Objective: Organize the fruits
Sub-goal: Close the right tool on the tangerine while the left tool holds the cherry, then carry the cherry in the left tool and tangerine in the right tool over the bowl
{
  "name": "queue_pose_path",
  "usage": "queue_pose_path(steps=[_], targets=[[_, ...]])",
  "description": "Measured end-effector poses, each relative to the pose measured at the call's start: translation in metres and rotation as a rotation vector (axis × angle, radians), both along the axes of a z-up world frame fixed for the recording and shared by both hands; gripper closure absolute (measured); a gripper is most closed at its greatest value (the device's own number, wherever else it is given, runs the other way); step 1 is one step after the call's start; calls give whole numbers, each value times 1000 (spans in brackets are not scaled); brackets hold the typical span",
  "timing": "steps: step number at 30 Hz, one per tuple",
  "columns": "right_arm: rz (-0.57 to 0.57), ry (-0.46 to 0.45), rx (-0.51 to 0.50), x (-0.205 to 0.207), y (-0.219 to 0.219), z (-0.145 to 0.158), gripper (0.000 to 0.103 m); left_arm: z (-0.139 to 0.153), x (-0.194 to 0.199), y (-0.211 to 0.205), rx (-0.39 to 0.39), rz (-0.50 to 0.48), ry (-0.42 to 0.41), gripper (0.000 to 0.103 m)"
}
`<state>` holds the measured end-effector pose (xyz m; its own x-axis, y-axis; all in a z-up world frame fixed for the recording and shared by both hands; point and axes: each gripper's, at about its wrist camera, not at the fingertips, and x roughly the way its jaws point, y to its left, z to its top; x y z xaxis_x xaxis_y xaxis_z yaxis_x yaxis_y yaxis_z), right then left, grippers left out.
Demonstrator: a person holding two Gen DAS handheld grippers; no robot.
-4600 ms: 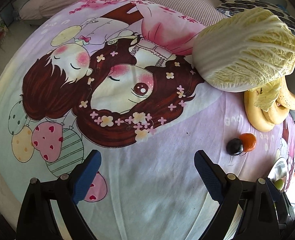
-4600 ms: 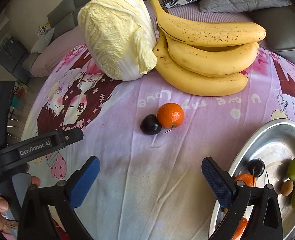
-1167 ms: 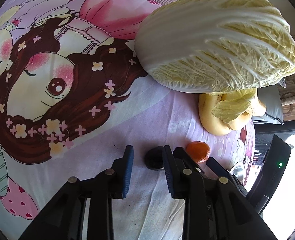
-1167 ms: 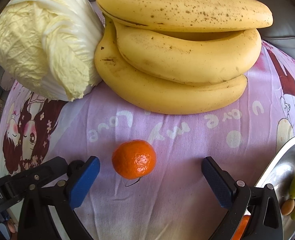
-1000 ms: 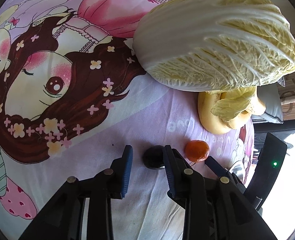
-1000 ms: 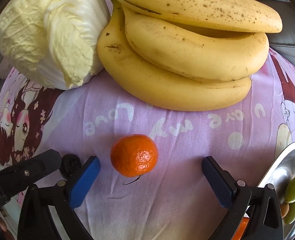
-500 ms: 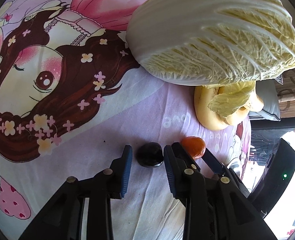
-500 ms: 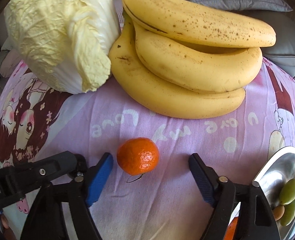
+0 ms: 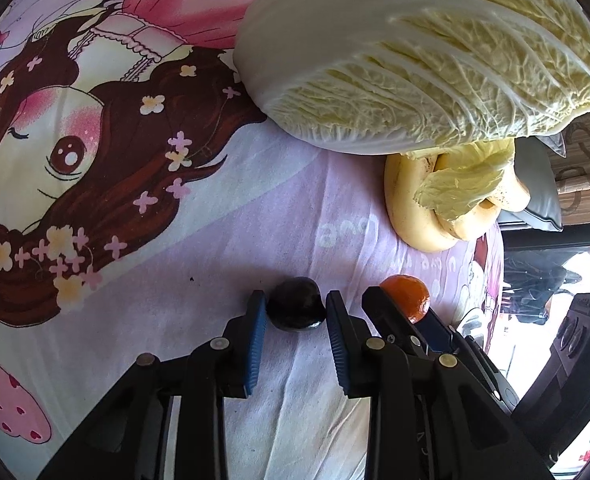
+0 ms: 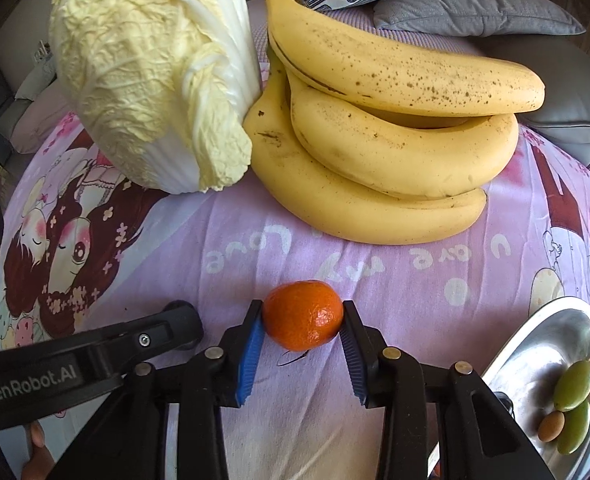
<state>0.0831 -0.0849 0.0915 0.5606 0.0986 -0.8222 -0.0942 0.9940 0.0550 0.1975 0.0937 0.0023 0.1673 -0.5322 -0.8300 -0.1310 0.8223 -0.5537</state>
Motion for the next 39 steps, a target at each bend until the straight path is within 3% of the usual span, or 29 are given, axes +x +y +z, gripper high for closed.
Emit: queue_pose_path(steps=[9, 18, 24, 30, 35, 39], targets=[[-25, -43, 29, -44, -14, 25, 63, 21, -17, -20, -25, -37, -36, 72], [-101, -101, 58, -111, -60, 49, 63, 53, -59, -66, -79, -189, -106, 72], [-222, -73, 50, -141, -109, 32, 63, 63, -81, -109, -97, -323, -119, 72], [-300, 11, 65, -157, -145, 1, 63, 61, -100, -150, -83, -432, -117, 72], [-314, 47, 79, -161, -155, -13, 63, 46, -105, -177, -45, -471, -92, 72], [-319, 52, 101, -166, -158, -17, 62, 41, -110, -175, -29, -474, -77, 72]])
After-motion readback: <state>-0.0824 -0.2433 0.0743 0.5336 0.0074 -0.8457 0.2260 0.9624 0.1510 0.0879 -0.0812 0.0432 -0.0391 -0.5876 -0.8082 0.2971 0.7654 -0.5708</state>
